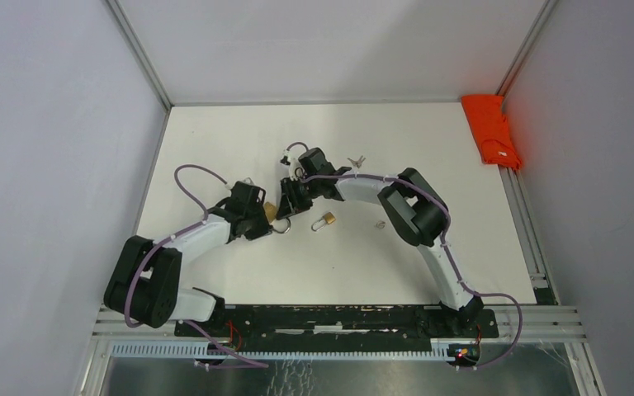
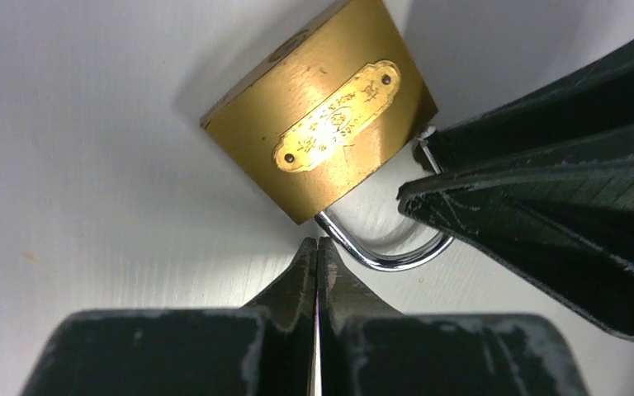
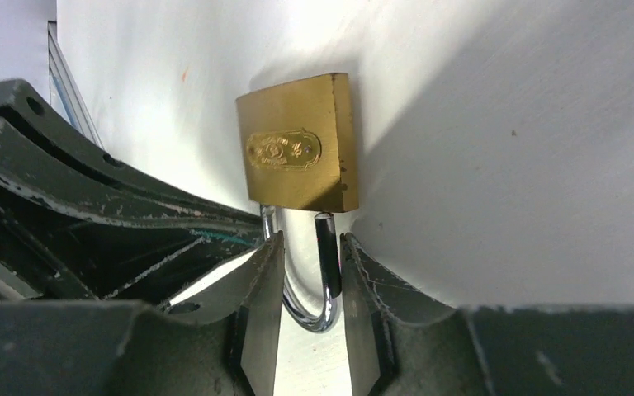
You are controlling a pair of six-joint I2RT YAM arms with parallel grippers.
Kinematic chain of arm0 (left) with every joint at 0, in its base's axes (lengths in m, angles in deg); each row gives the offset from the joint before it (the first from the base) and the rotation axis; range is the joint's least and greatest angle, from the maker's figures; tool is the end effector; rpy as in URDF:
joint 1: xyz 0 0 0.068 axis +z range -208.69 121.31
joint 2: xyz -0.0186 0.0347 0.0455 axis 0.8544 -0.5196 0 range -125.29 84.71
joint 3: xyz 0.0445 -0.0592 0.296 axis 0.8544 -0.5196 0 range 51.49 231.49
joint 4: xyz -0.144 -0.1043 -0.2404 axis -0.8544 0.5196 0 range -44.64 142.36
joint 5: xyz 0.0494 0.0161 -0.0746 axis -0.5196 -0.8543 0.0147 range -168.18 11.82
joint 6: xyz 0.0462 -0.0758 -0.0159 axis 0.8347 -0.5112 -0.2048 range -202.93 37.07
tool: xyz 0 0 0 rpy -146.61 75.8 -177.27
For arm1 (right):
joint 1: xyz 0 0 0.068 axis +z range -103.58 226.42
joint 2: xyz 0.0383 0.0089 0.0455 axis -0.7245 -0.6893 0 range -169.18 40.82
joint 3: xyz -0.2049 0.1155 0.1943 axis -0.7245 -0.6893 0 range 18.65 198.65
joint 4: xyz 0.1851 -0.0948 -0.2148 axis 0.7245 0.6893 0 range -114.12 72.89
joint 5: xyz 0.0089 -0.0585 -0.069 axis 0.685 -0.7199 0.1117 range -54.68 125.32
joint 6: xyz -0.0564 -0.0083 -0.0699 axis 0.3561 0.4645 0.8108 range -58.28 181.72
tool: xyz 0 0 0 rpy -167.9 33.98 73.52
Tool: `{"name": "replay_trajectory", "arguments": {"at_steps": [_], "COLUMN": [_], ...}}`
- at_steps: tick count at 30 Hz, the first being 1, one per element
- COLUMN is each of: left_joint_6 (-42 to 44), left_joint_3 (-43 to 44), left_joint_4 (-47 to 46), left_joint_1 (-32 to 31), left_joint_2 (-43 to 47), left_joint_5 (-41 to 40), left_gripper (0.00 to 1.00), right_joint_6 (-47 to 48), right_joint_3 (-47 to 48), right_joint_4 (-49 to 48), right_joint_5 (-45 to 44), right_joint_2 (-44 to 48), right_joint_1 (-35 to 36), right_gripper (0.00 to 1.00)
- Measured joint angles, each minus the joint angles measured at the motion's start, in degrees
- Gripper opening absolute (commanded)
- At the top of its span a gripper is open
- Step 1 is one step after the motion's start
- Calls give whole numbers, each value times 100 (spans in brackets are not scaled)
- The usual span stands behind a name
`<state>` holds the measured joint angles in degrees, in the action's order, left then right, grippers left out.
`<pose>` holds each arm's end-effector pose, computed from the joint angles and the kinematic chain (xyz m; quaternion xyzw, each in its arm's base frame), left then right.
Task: Unlock with the key
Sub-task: Move the lock to the center of the board.
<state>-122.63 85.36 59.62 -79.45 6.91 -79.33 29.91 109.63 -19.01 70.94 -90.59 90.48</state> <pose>0.2674 -0.0995 0.1184 -0.1609 0.9481 -0.1296 0.2416 0.3770 0.4300 0.0978 -0.2091 0.8639 0.4447 0.1101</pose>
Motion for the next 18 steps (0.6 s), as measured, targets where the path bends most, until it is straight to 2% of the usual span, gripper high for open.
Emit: {"name": "replay_trajectory", "arguments": {"at_steps": [4,8,18], "left_joint_6": [0,0,2], "left_joint_3": [31,31,37], "left_joint_4": [-153,-339,-446], "left_joint_1": [4,4,4], "left_joint_2": [-107,-173,-197], "left_joint_5": [2,7,15], "left_gripper": [2,2,2], "right_joint_6": [254,649,1443], "right_joint_3": [-170,-227,334], "right_joint_4": [-20,251,1338], "right_joint_5": [122,190,-424], "right_joint_2": [81,140,146], "right_joint_1": [-20,-13,61], "right_gripper": [29,0,0]}}
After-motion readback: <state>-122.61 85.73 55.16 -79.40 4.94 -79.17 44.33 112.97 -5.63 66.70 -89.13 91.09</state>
